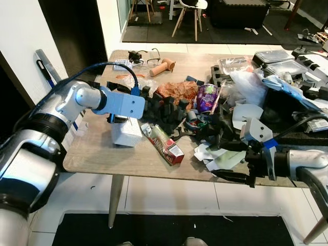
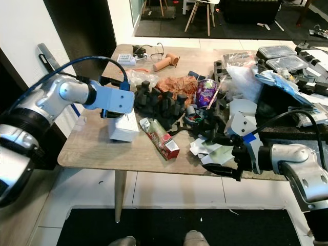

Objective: Picking trash to rubbish bin

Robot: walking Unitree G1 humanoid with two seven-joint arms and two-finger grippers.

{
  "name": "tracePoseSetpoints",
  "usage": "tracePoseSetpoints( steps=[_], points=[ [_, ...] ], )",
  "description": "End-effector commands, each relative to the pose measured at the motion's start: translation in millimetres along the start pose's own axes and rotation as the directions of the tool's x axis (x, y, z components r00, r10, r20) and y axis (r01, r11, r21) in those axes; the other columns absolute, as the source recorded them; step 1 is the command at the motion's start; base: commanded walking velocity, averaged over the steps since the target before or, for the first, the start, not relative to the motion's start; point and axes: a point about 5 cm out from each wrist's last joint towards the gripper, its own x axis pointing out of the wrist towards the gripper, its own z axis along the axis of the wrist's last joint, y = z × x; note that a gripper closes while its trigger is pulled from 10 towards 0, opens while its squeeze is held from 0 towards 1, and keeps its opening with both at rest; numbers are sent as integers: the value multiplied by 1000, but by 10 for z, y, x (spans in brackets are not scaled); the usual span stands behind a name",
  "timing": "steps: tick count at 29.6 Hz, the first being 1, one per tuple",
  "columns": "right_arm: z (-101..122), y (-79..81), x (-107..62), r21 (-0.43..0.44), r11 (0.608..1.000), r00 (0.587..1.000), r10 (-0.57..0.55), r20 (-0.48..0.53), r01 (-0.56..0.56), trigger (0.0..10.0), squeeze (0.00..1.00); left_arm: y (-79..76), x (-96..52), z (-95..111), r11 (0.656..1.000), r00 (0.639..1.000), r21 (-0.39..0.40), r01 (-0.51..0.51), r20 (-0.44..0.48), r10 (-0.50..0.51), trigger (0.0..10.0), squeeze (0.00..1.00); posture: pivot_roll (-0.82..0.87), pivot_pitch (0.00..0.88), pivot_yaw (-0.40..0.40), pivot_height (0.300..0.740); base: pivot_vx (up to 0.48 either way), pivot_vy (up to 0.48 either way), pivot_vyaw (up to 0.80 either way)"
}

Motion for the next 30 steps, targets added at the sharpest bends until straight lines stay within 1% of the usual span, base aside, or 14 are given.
tracePoseSetpoints(
  steps=[1, 6, 11, 13, 15, 16, 18, 21, 23, 25, 26, 28, 29, 30],
  points=[
    [32, 14, -13, -6, 1000, 1000, 6, 9, -6, 10000, 0, -6, 22, 16, 1000, 1000, 4, 14, 7, -14, 10000, 0, -102, 0, 40, 740, 0, 0, 0],
    [31, 13, -19, -5, 1000, 1000, 4, 8, -4, 10000, 0, -108, 55, -20, 997, 997, -22, 69, 28, -69, 10000, 0, -103, 0, 42, 740, 0, 0, 0],
    [29, 5, -27, -3, 1000, 1000, -1, 6, 1, 10000, 0, -72, 20, -5, 997, 995, -19, 74, 61, -72, 10000, 0, -100, 0, 43, 740, 0, 0, 0],
    [25, 3, -27, -2, 1000, 1000, -1, 5, 1, 10000, 0, -33, 0, 28, 998, 994, -26, 64, 95, -61, 10000, 0, -100, 0, 43, 740, 0, 0, 0],
    [20, 0, -28, 0, 1000, 1000, -2, 4, 2, 10000, 0, 90, -72, 122, 998, 982, -47, 29, 185, -20, 10000, 0, -100, 0, 42, 740, 0, 0, 0],
    [20, 0, -28, 0, 1000, 1000, -2, 4, 2, 10000, 0, 90, -72, 122, 998, 982, -47, 29, 185, -20, 10000, 0, -100, 0, 42, 740, 0, 0, 0],
    [19, -6, -31, 1, 1000, 1000, -4, 3, 4, 10000, 0, 240, -174, 156, 998, 977, -47, -34, 207, 43, 10000, 0, -100, 0, 43, 740, 0, 0, 0],
    [20, -7, -32, 1, 1000, 1000, -5, 3, 5, 10000, 0, 305, -224, 149, 997, 978, -49, -64, 198, 73, 10000, 0, -100, 0, 43, 740, 0, 0, 0],
    [20, -5, -31, 2, 1000, 1000, -5, 4, 5, 10000, 0, 491, -359, 95, 977, 967, -110, -183, 161, 199, 10000, 0, -99, 0, 49, 740, 0, 0, 0],
    [15, -2, -30, 3, 1000, 1000, -6, 3, 6, 10000, 0, 574, -428, -2, 948, 960, -217, -234, 99, 260, 10000, 0, -100, 0, 49, 740, 0, 0, 0],
    [15, -2, -30, 3, 1000, 1000, -6, 3, 6, 10000, 0, 574, -428, -2, 948, 960, -217, -234, 99, 260, 10000, 0, -100, 0, 49, 740, 0, 0, 0],
    [13, -2, -30, 4, 1000, 1000, -7, 2, 7, 10000, 0, 513, -426, -143, 922, 979, -342, -181, 23, 200, 10000, 0, -100, 0, 50, 740, 0, 0, 0],
    [13, -2, -30, 4, 1000, 1000, -7, 2, 7, 10000, 0, 513, -426, -143, 922, 979, -342, -181, 23, 200, 10000, 0, -100, 0, 50, 740, 0, 0, 0],
    [11, -8, -32, 4, 1000, 1000, -10, 1, 10, 10000, 0, 476, -419, -208, 873, 988, -468, -137, 4, 157, 10000, 0, -98, 0, 50, 740, 0, 0, 0]
  ],
)
